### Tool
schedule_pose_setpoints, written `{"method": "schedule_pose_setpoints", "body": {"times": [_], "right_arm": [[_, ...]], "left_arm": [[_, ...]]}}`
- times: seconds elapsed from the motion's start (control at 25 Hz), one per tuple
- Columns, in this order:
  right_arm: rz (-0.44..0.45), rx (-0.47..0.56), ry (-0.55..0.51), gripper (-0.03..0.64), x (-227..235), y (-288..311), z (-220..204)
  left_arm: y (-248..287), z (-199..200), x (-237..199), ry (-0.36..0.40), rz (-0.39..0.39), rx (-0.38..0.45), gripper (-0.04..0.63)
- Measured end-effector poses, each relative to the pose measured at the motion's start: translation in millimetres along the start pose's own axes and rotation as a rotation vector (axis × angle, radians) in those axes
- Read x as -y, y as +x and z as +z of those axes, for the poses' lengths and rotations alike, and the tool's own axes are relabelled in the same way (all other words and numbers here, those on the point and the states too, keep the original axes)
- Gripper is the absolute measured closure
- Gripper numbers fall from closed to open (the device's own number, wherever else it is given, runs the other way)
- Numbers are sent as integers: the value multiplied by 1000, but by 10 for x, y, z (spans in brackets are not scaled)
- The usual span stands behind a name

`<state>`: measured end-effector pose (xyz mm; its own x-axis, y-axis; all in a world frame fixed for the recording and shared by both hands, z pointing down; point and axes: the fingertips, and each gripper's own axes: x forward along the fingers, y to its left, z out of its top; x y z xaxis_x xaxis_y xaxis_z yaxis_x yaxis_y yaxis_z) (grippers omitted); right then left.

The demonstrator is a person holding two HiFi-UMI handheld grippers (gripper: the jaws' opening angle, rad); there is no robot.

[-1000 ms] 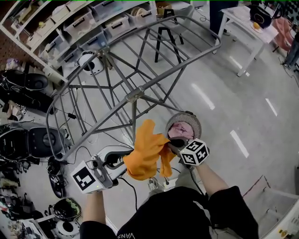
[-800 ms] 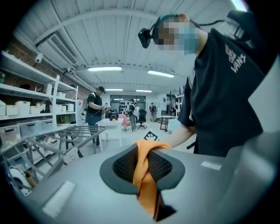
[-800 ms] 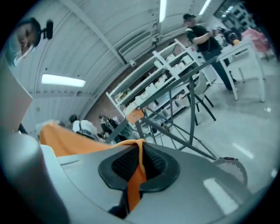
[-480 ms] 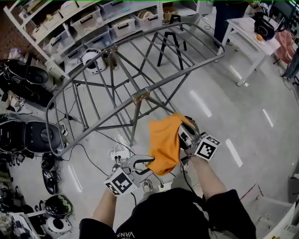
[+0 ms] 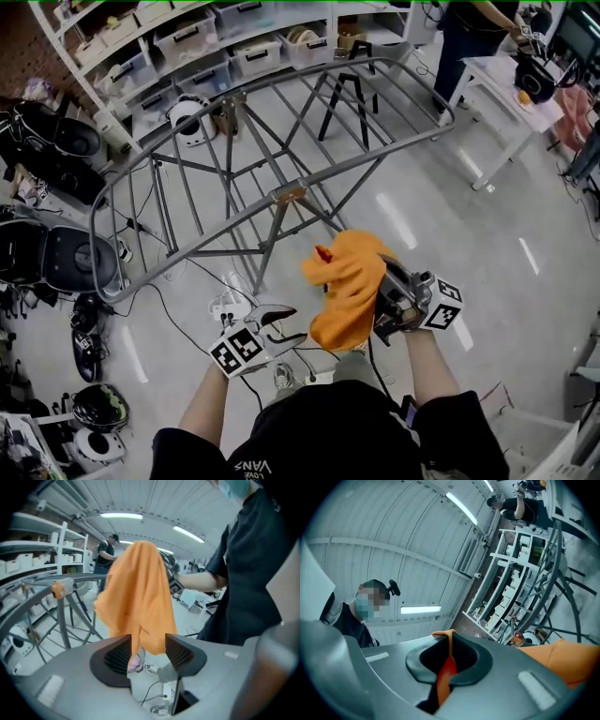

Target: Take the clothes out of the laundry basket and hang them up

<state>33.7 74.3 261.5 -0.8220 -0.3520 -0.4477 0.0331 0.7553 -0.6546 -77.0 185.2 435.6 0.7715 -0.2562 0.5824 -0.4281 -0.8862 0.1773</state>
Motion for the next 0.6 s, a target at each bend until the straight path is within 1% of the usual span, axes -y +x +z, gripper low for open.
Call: {"method": "schedule_pose_setpoints", "body": {"times": [0.12,0.2,0.24,0.36,0.44,0.48,0.56,0.6], "right_arm": [[9,-47,-33,604,-98,-13,-36],[1,-73,-56,604,-137,-28,-69],[-3,-81,-64,604,-153,-34,-81],[-3,-88,-73,604,-219,-62,-109],[2,-95,-74,604,-269,-89,-137],[4,-100,-75,604,-289,-97,-150],[2,-109,-82,604,-309,-103,-165],[0,-112,-84,604,-311,-103,-165]], "left_arm": [[-212,129,-361,-143,91,152,396],[-259,255,-501,-201,117,234,396],[-235,303,-536,-216,120,254,396],[-26,321,-572,-261,114,253,377],[120,325,-602,-313,107,272,340],[173,354,-618,-342,96,297,318],[252,444,-627,-385,51,349,313],[281,488,-614,-395,21,360,314]]}}
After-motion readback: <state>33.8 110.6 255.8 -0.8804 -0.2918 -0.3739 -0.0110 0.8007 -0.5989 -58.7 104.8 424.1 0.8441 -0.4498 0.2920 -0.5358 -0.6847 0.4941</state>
